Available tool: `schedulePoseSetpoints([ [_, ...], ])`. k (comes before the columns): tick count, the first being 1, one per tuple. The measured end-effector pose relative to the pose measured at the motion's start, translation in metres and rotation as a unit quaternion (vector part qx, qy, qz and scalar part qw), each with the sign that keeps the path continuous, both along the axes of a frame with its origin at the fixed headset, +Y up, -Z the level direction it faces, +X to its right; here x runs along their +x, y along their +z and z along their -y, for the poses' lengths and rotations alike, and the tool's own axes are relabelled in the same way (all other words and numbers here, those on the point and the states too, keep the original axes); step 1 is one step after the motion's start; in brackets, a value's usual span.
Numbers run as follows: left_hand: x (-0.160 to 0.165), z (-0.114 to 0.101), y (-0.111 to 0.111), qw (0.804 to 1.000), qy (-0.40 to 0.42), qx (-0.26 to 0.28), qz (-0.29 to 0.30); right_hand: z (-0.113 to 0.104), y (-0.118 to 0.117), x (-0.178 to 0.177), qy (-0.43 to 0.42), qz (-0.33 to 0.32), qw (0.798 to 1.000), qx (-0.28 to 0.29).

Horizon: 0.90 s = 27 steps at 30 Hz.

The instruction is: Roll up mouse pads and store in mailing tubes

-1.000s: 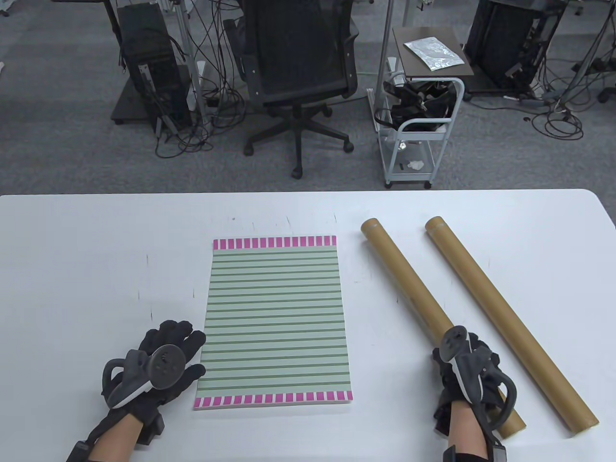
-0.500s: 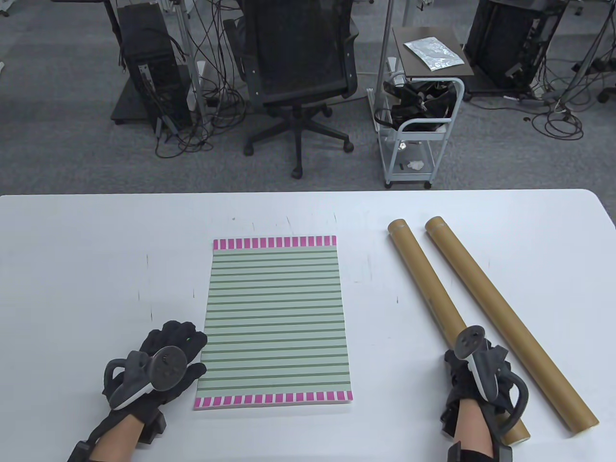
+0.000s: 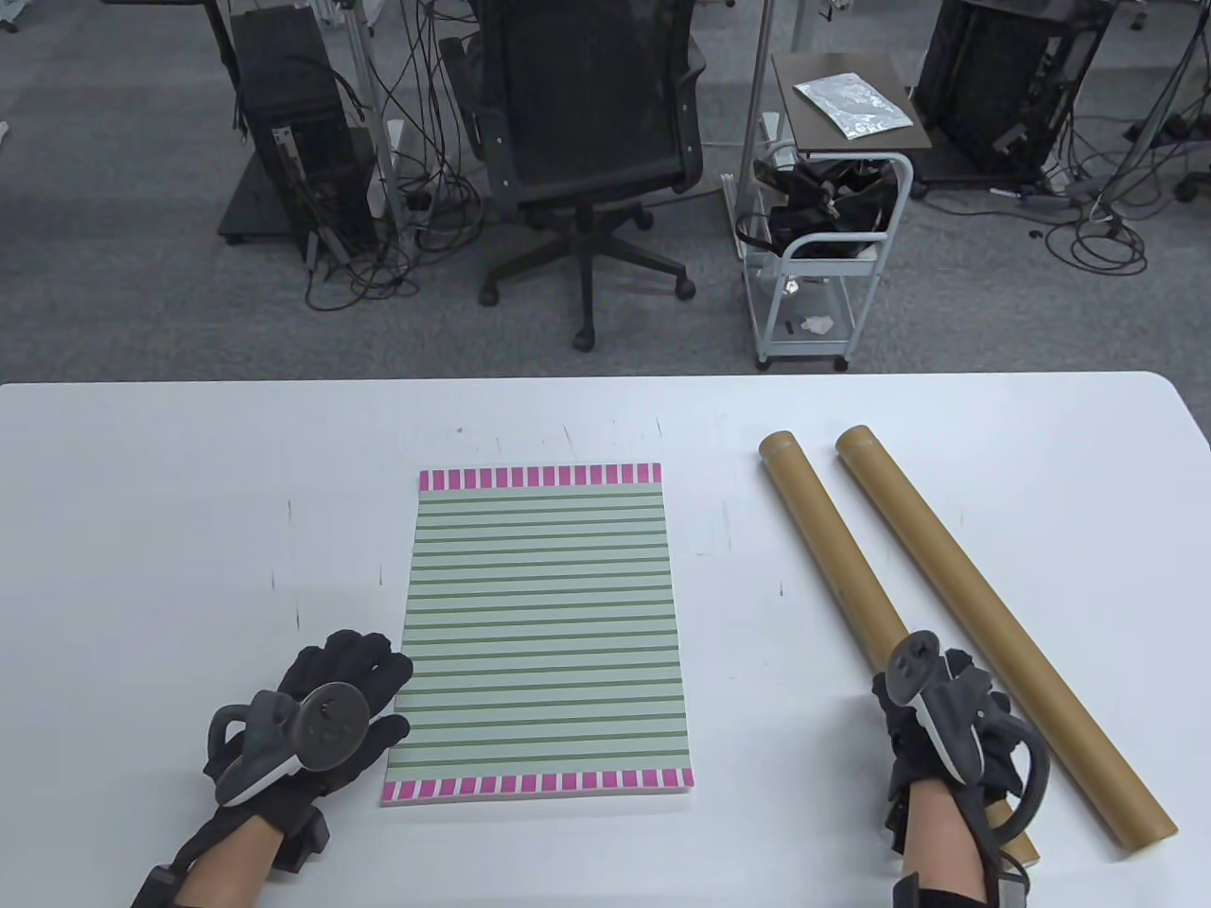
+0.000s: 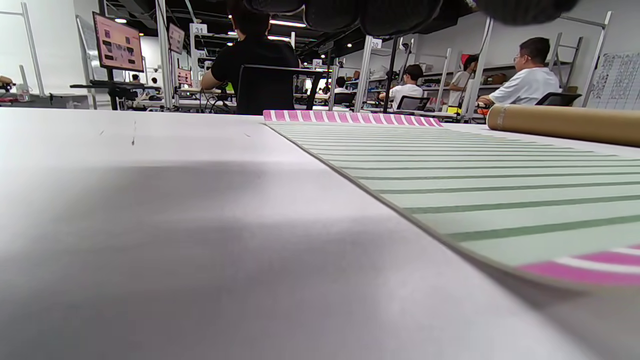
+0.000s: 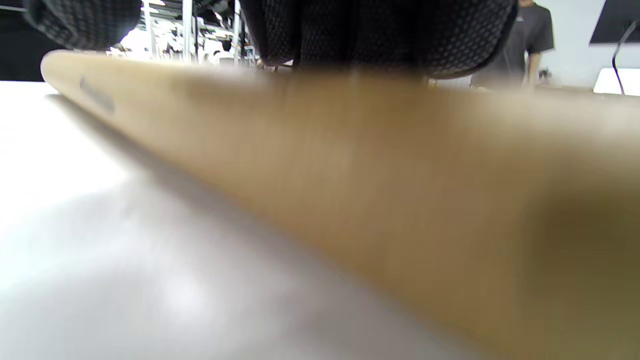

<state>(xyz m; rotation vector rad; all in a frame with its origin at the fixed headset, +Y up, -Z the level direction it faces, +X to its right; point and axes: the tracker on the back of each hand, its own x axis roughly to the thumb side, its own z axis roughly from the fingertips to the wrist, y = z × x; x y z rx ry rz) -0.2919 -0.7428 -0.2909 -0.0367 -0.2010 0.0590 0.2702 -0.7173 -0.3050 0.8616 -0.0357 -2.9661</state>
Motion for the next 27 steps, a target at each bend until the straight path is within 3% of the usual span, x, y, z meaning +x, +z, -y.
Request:
schedulePoseSetpoints([
  [4, 0.000, 0.001, 0.000, 1.000, 0.006, -0.005, -0.001, -0.024, -0.002, 0.028, 0.033, 0.022, 0.999, -0.007],
  [7, -0.002, 0.001, -0.001, 1.000, 0.004, -0.005, -0.008, -0.027, -0.002, 0.054, 0.059, 0.033, 0.997, -0.046],
  [10, -0.007, 0.000, -0.004, 1.000, 0.005, -0.004, -0.025, -0.020, -0.004, 0.081, 0.049, 0.047, 0.992, -0.104],
  [16, -0.021, 0.002, -0.007, 0.998, 0.007, -0.018, -0.054, -0.004, -0.019, 0.117, -0.078, 0.053, 0.981, -0.172],
  [24, -0.027, 0.002, -0.007, 0.998, 0.014, -0.019, -0.065, 0.022, -0.047, 0.117, -0.069, 0.022, 0.976, -0.206],
  [27, -0.025, 0.004, -0.006, 0.998, 0.002, -0.022, -0.063, 0.025, -0.047, 0.110, 0.009, -0.001, 0.979, -0.203],
])
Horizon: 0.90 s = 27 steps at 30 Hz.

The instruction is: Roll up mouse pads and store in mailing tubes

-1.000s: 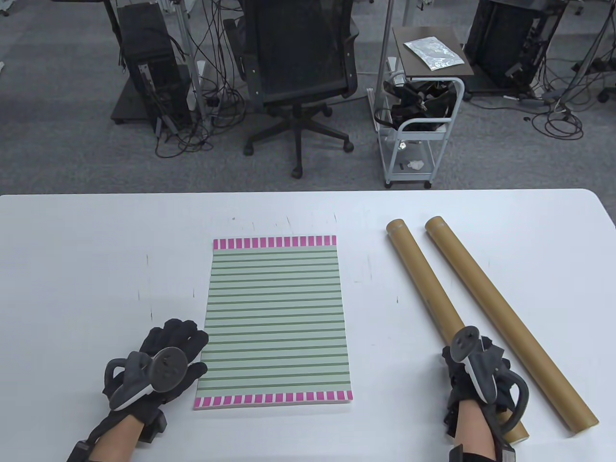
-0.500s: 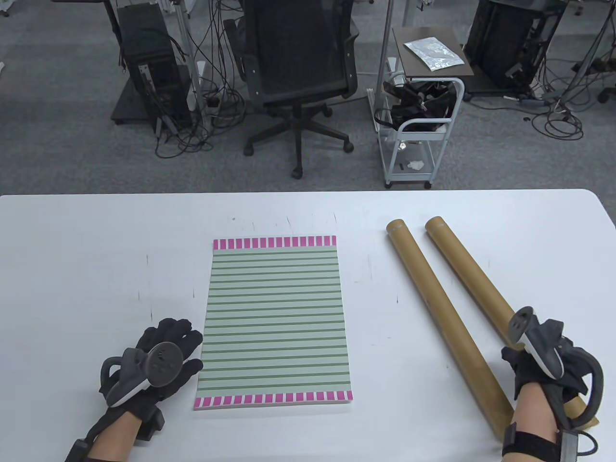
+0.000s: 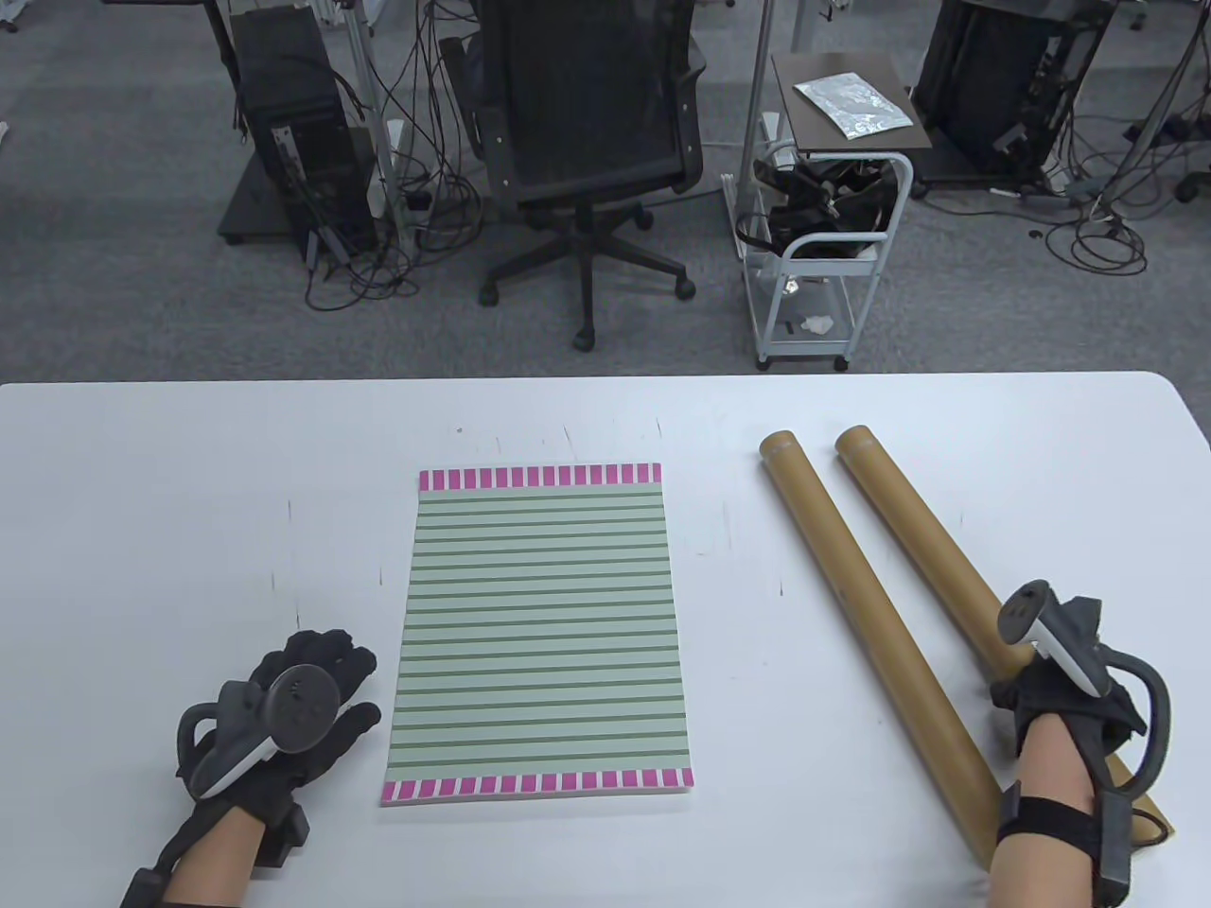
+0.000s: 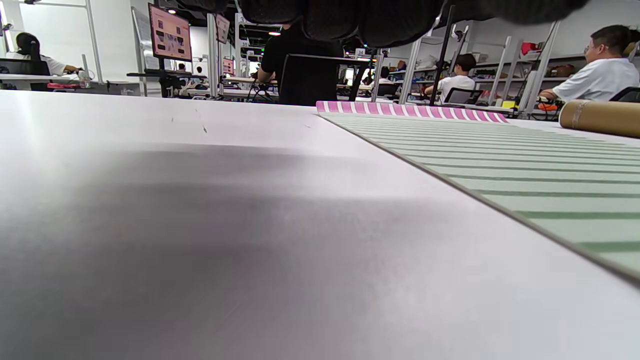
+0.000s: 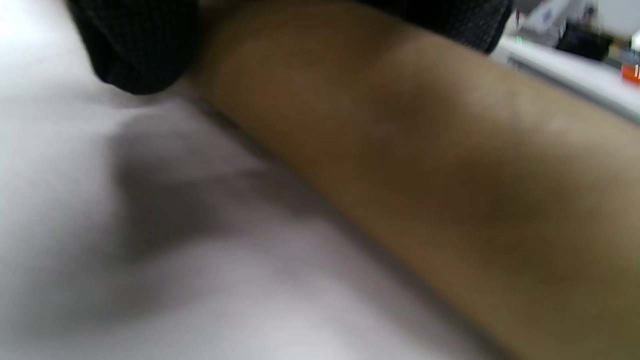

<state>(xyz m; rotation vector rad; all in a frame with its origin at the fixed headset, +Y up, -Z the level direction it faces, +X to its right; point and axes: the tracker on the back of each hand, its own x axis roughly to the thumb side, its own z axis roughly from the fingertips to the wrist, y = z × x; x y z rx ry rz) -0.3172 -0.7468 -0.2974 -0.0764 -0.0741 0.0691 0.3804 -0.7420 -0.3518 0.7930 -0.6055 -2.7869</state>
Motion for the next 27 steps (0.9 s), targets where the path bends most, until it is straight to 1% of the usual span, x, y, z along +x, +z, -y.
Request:
schedulePoseSetpoints([
  [1, 0.000, 0.000, 0.000, 1.000, -0.001, 0.000, 0.001, -0.002, 0.002, -0.002, 0.006, -0.012, 1.000, -0.006],
  [2, 0.000, 0.000, 0.000, 1.000, 0.000, 0.000, 0.001, -0.006, 0.005, -0.004, 0.013, -0.013, 1.000, 0.016],
  [3, 0.000, 0.001, 0.000, 1.000, 0.002, 0.000, 0.002, -0.012, 0.009, -0.007, 0.032, -0.017, 0.998, 0.051],
  [4, 0.000, 0.001, 0.000, 1.000, 0.003, -0.001, 0.003, -0.017, 0.013, -0.010, 0.073, -0.019, 0.994, 0.073],
  [5, 0.000, 0.001, 0.000, 1.000, 0.002, 0.000, 0.004, -0.024, 0.020, -0.009, 0.129, -0.018, 0.989, 0.070],
  [6, 0.000, 0.001, 0.000, 1.000, -0.001, 0.002, 0.005, -0.034, 0.022, -0.011, 0.153, -0.009, 0.986, 0.061],
  [7, 0.000, 0.000, 0.000, 1.000, -0.002, 0.005, 0.006, -0.044, 0.031, -0.008, 0.164, 0.003, 0.984, 0.066],
  [8, 0.001, 0.000, 0.000, 1.000, -0.001, 0.007, 0.008, -0.054, 0.039, -0.006, 0.173, 0.013, 0.981, 0.083],
  [10, 0.002, -0.002, 0.001, 1.000, 0.006, 0.011, 0.012, -0.070, 0.053, -0.008, 0.175, 0.018, 0.976, 0.131],
  [11, 0.003, -0.004, 0.001, 1.000, 0.011, 0.014, 0.014, -0.081, 0.062, -0.012, 0.166, 0.014, 0.969, 0.181],
  [12, 0.004, -0.005, 0.001, 1.000, 0.015, 0.016, 0.016, -0.088, 0.066, -0.017, 0.153, 0.007, 0.963, 0.222],
  [13, 0.005, -0.005, 0.002, 0.999, 0.024, 0.018, 0.019, -0.095, 0.070, -0.025, 0.137, -0.009, 0.956, 0.261],
  [14, 0.005, -0.005, 0.002, 0.999, 0.032, 0.017, 0.021, -0.100, 0.073, -0.033, 0.125, -0.023, 0.952, 0.279],
  [15, 0.006, -0.005, 0.002, 0.998, 0.048, 0.015, 0.025, -0.105, 0.077, -0.049, 0.111, -0.056, 0.943, 0.310],
  [18, 0.004, -0.006, 0.004, 0.994, 0.100, 0.009, 0.032, -0.105, 0.084, -0.094, 0.110, -0.142, 0.918, 0.354],
  [20, 0.002, -0.007, 0.006, 0.988, 0.153, 0.010, 0.030, -0.099, 0.089, -0.127, 0.119, -0.198, 0.896, 0.380],
  [21, 0.002, -0.009, 0.006, 0.984, 0.175, 0.013, 0.034, -0.095, 0.091, -0.141, 0.119, -0.214, 0.888, 0.390],
  [22, 0.001, -0.011, 0.007, 0.978, 0.205, 0.012, 0.041, -0.087, 0.092, -0.155, 0.107, -0.236, 0.882, 0.394],
  [24, 0.002, -0.012, 0.008, 0.961, 0.273, 0.006, 0.053, -0.070, 0.095, -0.179, 0.113, -0.271, 0.868, 0.400],
  [25, 0.003, -0.012, 0.008, 0.954, 0.294, 0.004, 0.058, -0.065, 0.096, -0.184, 0.118, -0.281, 0.864, 0.402],
  [26, 0.004, -0.011, 0.008, 0.941, 0.330, -0.004, 0.068, -0.062, 0.095, -0.193, 0.127, -0.312, 0.861, 0.380],
  [27, 0.005, -0.011, 0.008, 0.934, 0.350, -0.011, 0.072, -0.061, 0.096, -0.197, 0.128, -0.324, 0.856, 0.381],
])
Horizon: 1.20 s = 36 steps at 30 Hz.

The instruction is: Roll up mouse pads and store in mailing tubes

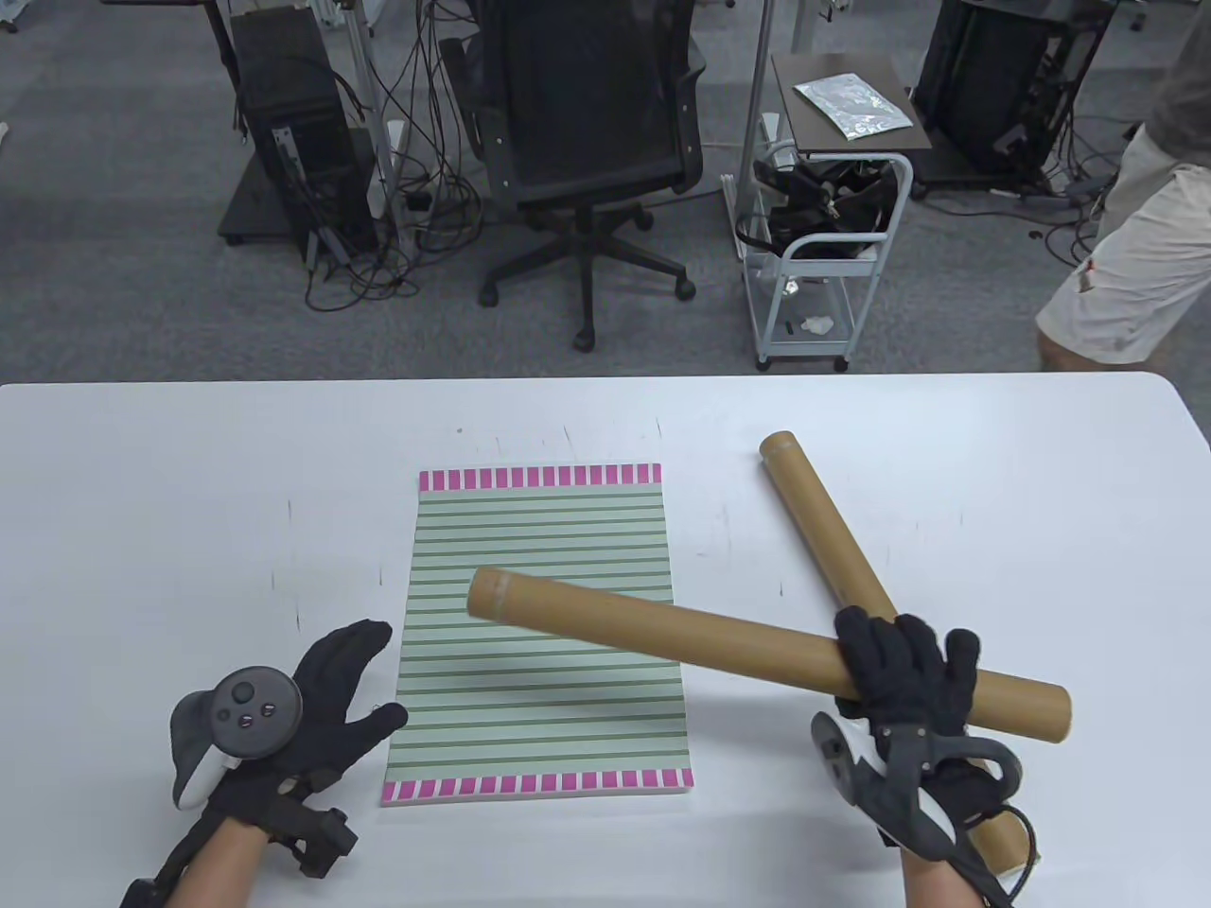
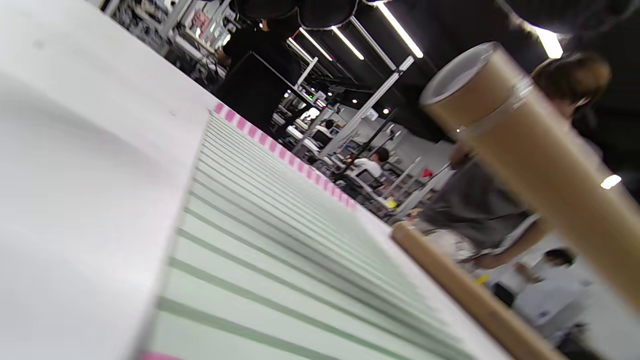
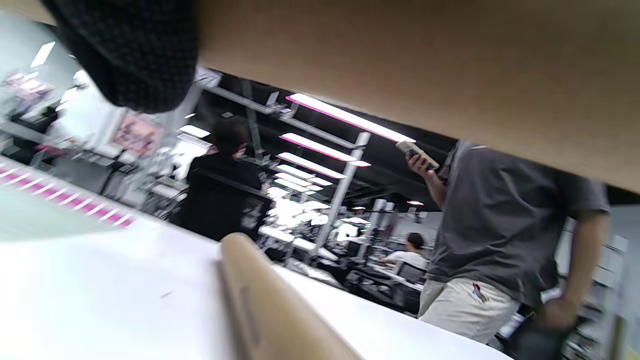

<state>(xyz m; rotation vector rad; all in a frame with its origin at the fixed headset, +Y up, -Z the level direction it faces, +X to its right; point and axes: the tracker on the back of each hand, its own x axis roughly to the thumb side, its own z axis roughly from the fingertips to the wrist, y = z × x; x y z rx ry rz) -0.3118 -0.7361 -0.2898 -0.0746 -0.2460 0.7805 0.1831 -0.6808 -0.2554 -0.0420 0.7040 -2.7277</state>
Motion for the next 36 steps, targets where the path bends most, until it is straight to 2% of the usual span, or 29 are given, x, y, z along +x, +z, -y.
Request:
schedulePoseSetpoints([
  [2, 0.004, 0.003, -0.004, 0.999, 0.037, -0.027, 0.024, 0.003, 0.003, -0.009, 0.012, -0.018, 1.000, 0.007],
  [5, 0.011, 0.013, -0.005, 0.995, 0.067, -0.063, 0.048, 0.011, 0.005, -0.018, 0.001, -0.050, 0.999, -0.012],
  [14, 0.018, 0.004, 0.003, 0.993, 0.117, -0.027, 0.000, 0.016, 0.008, -0.021, 0.005, -0.064, 0.998, -0.008],
  [16, 0.017, 0.006, 0.002, 0.986, 0.157, -0.046, 0.024, 0.017, 0.007, -0.018, 0.002, -0.061, 0.998, -0.011],
  [20, 0.018, 0.016, -0.002, 0.943, 0.302, -0.105, 0.092, 0.018, 0.003, -0.012, -0.017, -0.053, 0.998, -0.025],
  [22, 0.018, 0.019, -0.003, 0.934, 0.325, -0.115, 0.096, 0.018, 0.002, -0.010, -0.018, -0.051, 0.998, -0.025],
  [26, 0.017, 0.019, -0.004, 0.947, 0.289, -0.110, 0.088, 0.019, 0.001, -0.009, -0.019, -0.051, 0.998, -0.022],
  [29, 0.012, 0.017, -0.005, 0.948, 0.288, -0.106, 0.080, 0.018, 0.000, -0.008, -0.025, -0.051, 0.998, -0.025],
  [30, 0.010, 0.015, -0.006, 0.951, 0.282, -0.100, 0.074, 0.019, -0.001, -0.008, -0.024, -0.050, 0.998, -0.024],
  [32, 0.002, 0.006, -0.006, 0.976, 0.199, -0.070, 0.043, 0.020, -0.002, -0.006, -0.014, -0.041, 0.999, -0.024],
  [33, -0.004, 0.001, -0.005, 0.995, 0.094, -0.035, 0.018, 0.020, -0.003, -0.005, -0.017, -0.038, 0.999, -0.025],
  [34, -0.007, -0.003, -0.005, 1.000, -0.025, -0.003, -0.015, 0.020, -0.004, -0.004, -0.023, -0.033, 0.999, -0.027],
  [36, -0.010, -0.005, -0.004, 0.978, -0.198, 0.021, -0.056, 0.020, -0.005, -0.002, -0.026, -0.027, 0.999, -0.025],
])
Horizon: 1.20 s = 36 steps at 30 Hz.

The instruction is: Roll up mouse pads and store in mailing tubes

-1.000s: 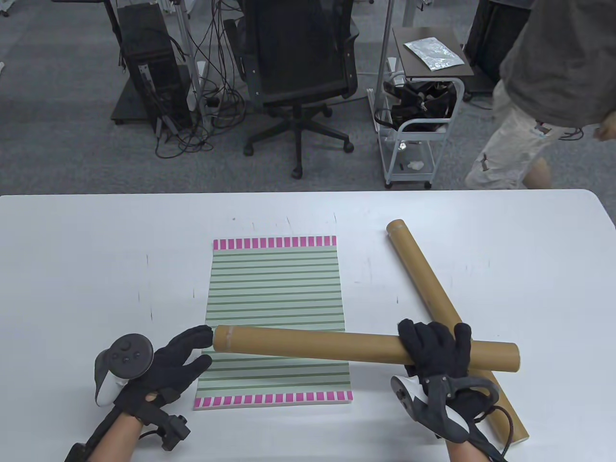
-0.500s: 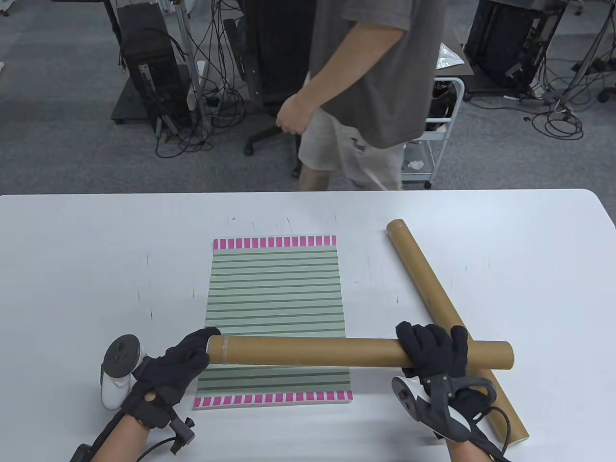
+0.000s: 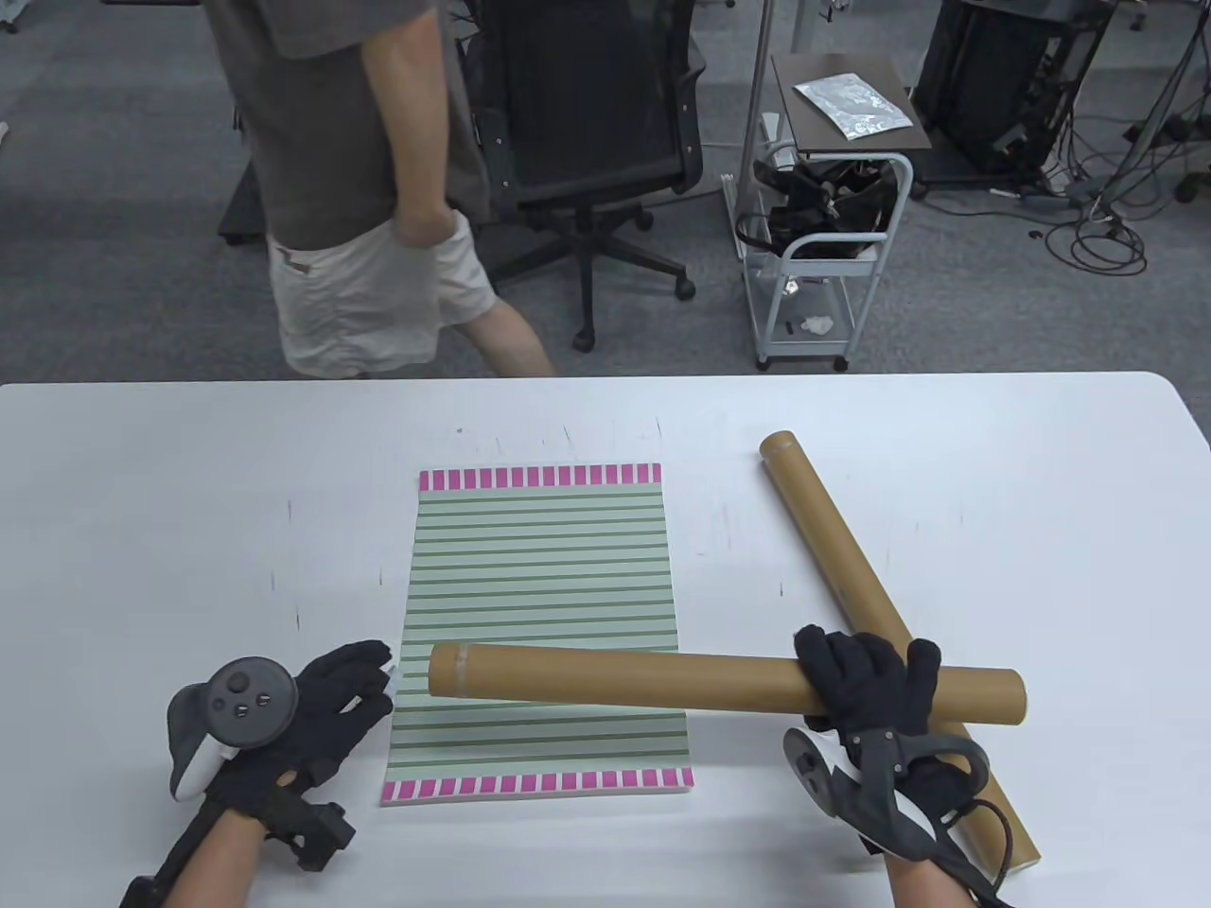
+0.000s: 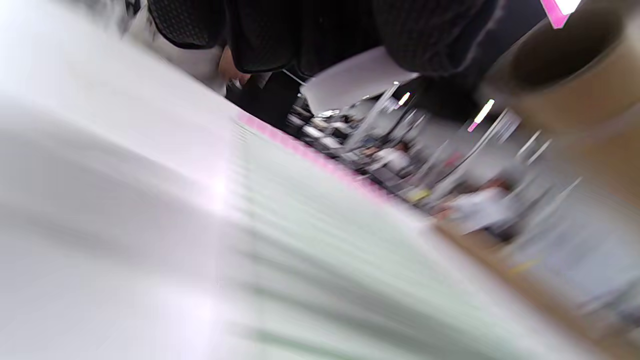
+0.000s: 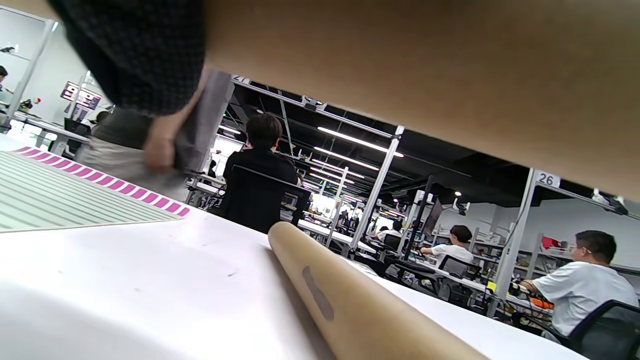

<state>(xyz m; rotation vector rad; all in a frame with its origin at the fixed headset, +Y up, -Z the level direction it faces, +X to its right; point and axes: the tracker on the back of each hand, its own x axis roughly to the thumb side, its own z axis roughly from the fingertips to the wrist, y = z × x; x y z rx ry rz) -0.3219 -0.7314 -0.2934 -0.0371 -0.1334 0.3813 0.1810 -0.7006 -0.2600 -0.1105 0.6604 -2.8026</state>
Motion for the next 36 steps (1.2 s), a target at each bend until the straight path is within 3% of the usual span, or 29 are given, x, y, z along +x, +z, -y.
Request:
schedulePoseSetpoints([
  [2, -0.001, 0.005, -0.001, 0.992, -0.126, -0.005, -0.024, 0.000, 0.000, 0.001, -0.003, 0.003, 1.000, 0.000],
  [4, -0.001, 0.012, -0.004, 0.983, -0.177, -0.033, -0.034, 0.000, 0.000, 0.000, -0.002, 0.003, 1.000, 0.001],
  [13, -0.008, 0.026, -0.010, 0.967, -0.218, -0.123, -0.044, -0.002, 0.001, 0.001, 0.004, 0.003, 1.000, -0.006],
  [16, -0.007, 0.026, -0.010, 0.966, -0.224, -0.122, -0.046, -0.003, 0.001, 0.000, 0.008, 0.004, 1.000, -0.007],
  [18, -0.005, 0.026, -0.009, 0.964, -0.235, -0.116, -0.044, -0.003, 0.001, 0.000, 0.011, 0.010, 1.000, -0.007],
  [21, 0.004, 0.016, -0.005, 0.958, -0.279, -0.054, -0.048, -0.003, -0.001, 0.003, 0.018, 0.030, 0.999, -0.001],
  [26, 0.022, -0.004, 0.005, 0.973, -0.228, 0.027, -0.014, -0.002, -0.006, 0.011, -0.006, 0.055, 0.998, -0.024],
  [31, 0.031, -0.010, 0.010, 0.975, -0.215, 0.051, 0.013, -0.011, -0.016, 0.036, -0.045, 0.104, 0.992, -0.059],
  [36, 0.036, -0.006, 0.010, 0.974, -0.219, 0.048, 0.025, -0.026, -0.024, 0.085, -0.108, 0.147, 0.976, -0.119],
])
